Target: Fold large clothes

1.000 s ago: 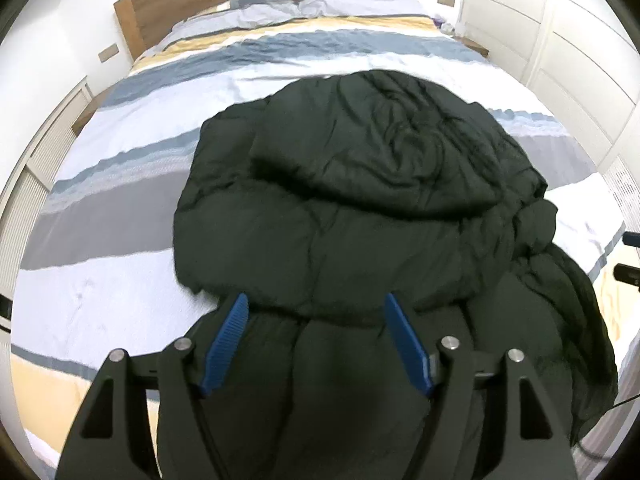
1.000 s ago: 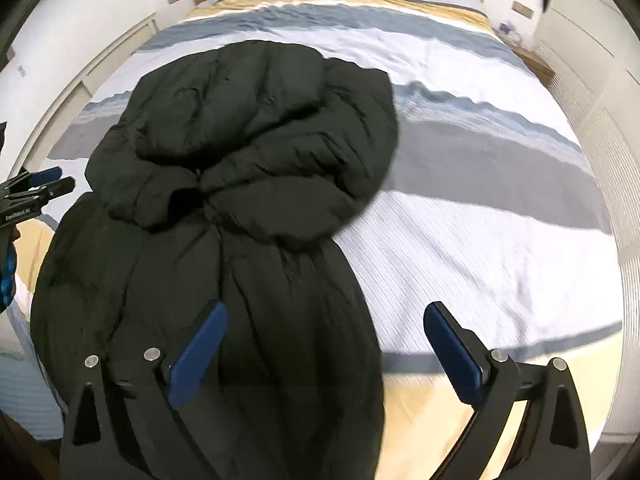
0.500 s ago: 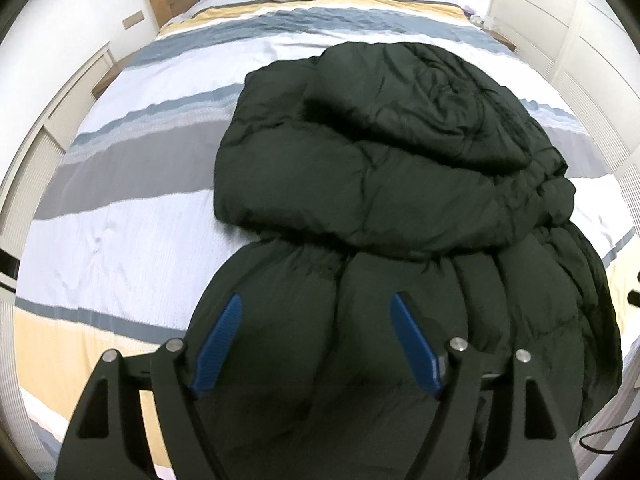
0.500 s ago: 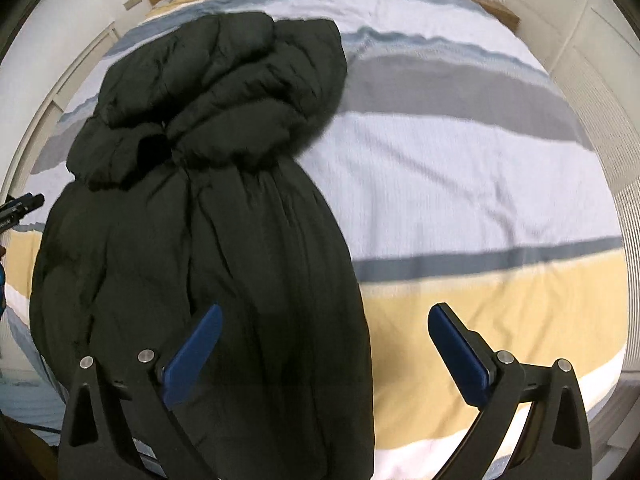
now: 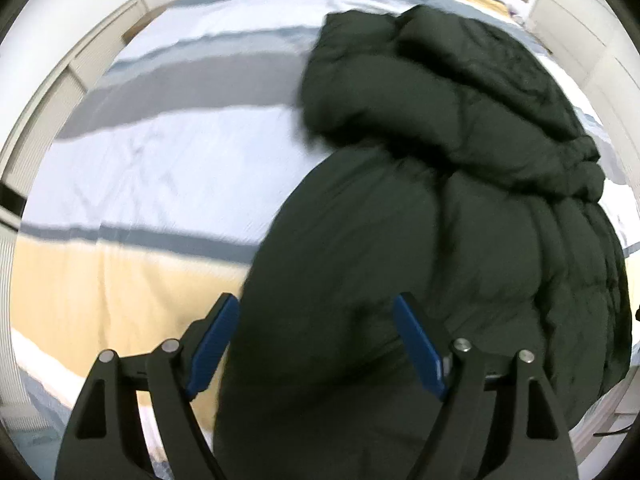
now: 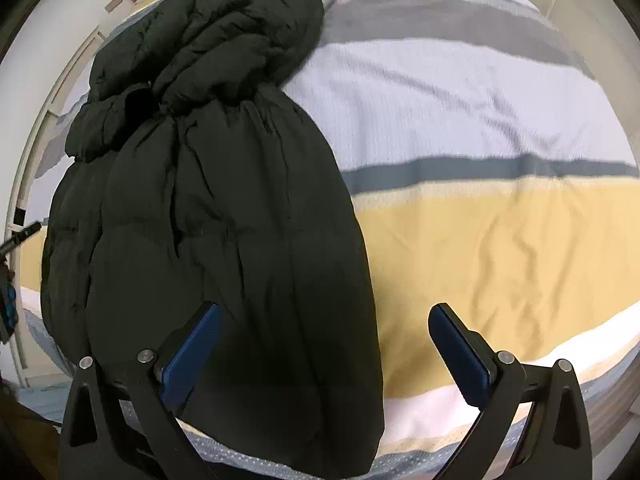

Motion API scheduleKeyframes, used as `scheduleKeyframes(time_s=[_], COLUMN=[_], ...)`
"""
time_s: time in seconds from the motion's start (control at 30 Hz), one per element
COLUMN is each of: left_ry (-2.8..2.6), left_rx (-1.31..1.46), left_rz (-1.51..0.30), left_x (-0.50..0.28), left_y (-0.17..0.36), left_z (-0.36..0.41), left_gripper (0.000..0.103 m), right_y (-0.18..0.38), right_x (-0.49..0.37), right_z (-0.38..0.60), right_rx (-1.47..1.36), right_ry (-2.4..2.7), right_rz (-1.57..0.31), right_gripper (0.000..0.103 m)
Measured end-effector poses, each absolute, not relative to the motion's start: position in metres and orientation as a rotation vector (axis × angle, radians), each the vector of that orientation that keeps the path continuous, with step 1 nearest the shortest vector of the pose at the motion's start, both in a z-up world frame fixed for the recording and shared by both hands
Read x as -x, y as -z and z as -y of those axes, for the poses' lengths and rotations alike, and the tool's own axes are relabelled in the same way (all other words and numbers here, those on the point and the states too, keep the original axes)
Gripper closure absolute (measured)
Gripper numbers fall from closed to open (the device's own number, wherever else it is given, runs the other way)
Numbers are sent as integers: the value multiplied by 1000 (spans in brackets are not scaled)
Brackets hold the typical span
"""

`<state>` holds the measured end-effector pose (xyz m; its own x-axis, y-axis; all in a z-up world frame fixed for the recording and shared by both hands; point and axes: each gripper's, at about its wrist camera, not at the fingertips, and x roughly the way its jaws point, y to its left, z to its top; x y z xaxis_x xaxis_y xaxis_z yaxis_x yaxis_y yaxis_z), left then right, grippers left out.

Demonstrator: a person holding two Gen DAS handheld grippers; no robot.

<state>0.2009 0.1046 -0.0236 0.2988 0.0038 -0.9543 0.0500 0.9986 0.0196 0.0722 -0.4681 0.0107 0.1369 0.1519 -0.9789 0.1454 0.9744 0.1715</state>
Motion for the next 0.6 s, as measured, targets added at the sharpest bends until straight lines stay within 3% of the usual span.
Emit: scheduleKeyframes(time_s=[0.4, 0.6], left_ry=[-3, 115], left_rx=[181, 446], left_rz=[-1440, -1514], left_x=[-150, -132], left_y=[76, 114], left_z=[-200, -213], left_gripper=[24, 23], right_y=[40, 69], right_x=[-44, -32], right_z=[470, 467], right_rx=[-382, -446], right_ry=[-22, -35], right_rz=[-1552, -1604], right_gripper=[1, 1])
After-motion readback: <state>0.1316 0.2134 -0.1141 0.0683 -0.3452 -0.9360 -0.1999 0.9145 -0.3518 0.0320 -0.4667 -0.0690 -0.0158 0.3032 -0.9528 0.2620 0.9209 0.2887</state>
